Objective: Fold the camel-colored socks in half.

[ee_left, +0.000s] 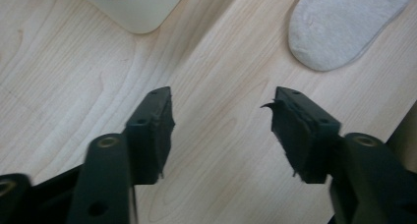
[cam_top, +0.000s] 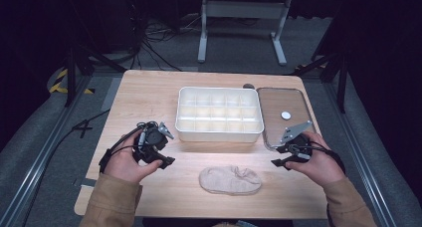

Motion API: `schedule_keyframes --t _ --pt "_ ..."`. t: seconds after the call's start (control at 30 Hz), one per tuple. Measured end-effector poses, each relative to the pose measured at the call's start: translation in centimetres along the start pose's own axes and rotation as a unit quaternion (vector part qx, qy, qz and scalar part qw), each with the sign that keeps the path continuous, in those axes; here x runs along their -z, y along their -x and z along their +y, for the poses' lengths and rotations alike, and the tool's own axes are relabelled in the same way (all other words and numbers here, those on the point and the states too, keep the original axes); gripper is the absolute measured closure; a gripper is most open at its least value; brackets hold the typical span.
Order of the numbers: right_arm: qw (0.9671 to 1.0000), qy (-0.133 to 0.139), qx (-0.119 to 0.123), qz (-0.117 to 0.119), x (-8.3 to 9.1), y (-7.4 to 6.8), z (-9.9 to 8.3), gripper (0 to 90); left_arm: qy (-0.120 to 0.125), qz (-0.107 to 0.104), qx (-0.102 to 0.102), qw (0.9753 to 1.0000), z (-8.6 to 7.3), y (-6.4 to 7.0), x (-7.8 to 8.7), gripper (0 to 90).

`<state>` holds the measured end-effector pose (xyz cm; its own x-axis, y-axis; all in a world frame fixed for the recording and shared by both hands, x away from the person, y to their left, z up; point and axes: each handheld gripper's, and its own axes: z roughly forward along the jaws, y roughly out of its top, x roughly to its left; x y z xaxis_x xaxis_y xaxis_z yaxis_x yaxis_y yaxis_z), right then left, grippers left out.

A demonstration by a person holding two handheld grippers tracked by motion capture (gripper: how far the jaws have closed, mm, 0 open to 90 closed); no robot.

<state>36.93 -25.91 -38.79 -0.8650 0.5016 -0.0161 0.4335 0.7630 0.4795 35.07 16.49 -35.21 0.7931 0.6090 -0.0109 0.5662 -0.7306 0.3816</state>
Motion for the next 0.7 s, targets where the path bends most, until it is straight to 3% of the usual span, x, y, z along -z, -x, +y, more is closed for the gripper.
schedule_keyframes --t 0.13,0.4,0.47,0.53,0.57,0.7 --pt "1.0000 0.007 0.006 0.000 0.0 -0.1 0.1 49.2 0.009 -0.010 0.008 0.9999 0.2 0.1 0.4 50.7" --pt "0.9996 0.011 0.022 0.017 -0.5 -0.5 0.2 53.3 0.037 -0.019 -0.009 0.9991 0.7 1.3 1.5 52.9" --pt "0.9991 0.034 0.017 0.020 -0.6 -0.6 0.1 54.7 0.050 -0.024 -0.008 0.9984 0.9 1.5 1.6 52.9" --pt "0.9981 0.052 0.015 0.031 -0.8 -0.8 -0.1 56.7 0.053 -0.042 -0.005 0.9977 1.2 1.7 1.3 52.6" --pt "0.9979 0.050 0.003 0.040 -0.8 -1.0 -0.1 57.7 0.053 -0.045 -0.009 0.9975 1.4 1.9 1.1 52.7" --pt "0.9985 0.036 0.002 0.041 -1.1 -1.5 0.0 61.1 0.044 -0.045 -0.016 0.9978 1.9 2.3 0.4 53.6"
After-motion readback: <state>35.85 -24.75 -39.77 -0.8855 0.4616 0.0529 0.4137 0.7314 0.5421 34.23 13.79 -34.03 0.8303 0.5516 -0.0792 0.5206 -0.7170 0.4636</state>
